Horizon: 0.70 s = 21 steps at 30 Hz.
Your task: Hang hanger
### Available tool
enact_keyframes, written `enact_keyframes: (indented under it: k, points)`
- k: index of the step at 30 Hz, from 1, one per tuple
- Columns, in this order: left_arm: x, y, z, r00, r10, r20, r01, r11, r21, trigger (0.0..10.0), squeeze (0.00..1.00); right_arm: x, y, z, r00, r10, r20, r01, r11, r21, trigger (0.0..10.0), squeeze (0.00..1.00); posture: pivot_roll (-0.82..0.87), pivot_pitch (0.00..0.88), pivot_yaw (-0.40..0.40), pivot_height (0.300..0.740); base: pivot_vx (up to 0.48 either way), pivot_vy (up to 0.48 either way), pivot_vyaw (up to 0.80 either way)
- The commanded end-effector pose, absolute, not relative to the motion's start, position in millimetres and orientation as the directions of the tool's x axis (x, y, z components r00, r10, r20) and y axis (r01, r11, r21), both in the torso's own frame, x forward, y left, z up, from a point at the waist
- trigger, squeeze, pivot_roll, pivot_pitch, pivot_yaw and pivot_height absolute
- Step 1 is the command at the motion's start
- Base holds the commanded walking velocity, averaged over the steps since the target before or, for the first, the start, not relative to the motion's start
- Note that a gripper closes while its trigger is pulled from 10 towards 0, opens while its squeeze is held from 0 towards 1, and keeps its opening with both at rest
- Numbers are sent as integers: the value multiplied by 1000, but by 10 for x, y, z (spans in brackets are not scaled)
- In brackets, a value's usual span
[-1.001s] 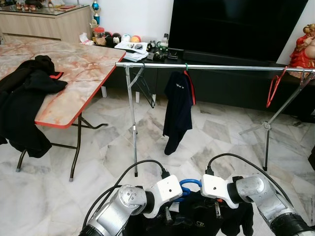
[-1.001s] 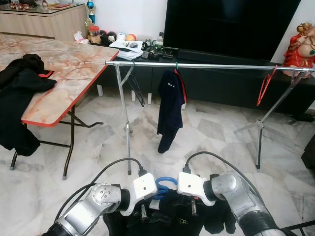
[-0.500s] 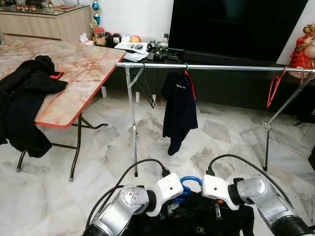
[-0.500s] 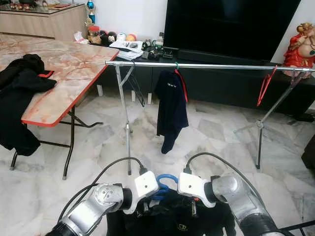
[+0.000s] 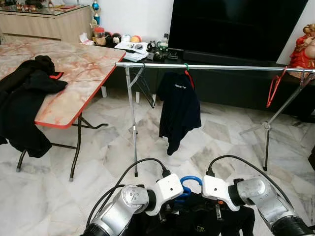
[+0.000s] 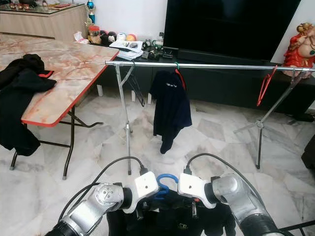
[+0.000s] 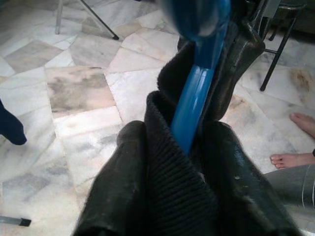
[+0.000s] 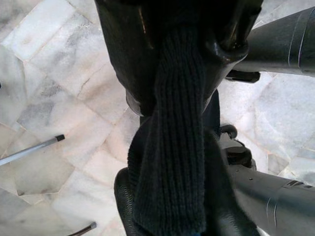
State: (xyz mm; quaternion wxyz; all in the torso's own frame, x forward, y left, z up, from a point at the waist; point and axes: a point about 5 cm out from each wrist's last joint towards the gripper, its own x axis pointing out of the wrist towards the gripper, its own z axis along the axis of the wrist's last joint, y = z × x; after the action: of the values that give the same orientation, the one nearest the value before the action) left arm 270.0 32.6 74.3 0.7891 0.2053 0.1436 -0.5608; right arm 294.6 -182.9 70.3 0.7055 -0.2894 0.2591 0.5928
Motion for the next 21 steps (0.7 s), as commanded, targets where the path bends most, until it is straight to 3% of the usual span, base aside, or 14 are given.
enact_keyframes:
  k: [1,19,20,21]
  points:
    - [2587,168,653,254,-832,-492,967,215,135,0,0,3051,-1645,947,206,756,-622,-974,98,-204,0,0,5,0,-98,740,0,0,0]
    - [2559,145,639,241,-837,-492,971,201,133,0,0,3078,-1615,954,217,758,-615,-972,106,-212,0,0,12,0,-99,740,0,0,0]
    - [2559,144,638,240,-837,-492,971,200,134,0,0,3082,-1616,955,221,756,-616,-971,108,-215,1373,0,12,0,-99,740,0,0,0]
    - [2559,142,639,240,-837,-492,971,199,134,0,0,3088,-1619,954,227,753,-617,-969,112,-220,4824,0,12,0,-99,740,0,0,0]
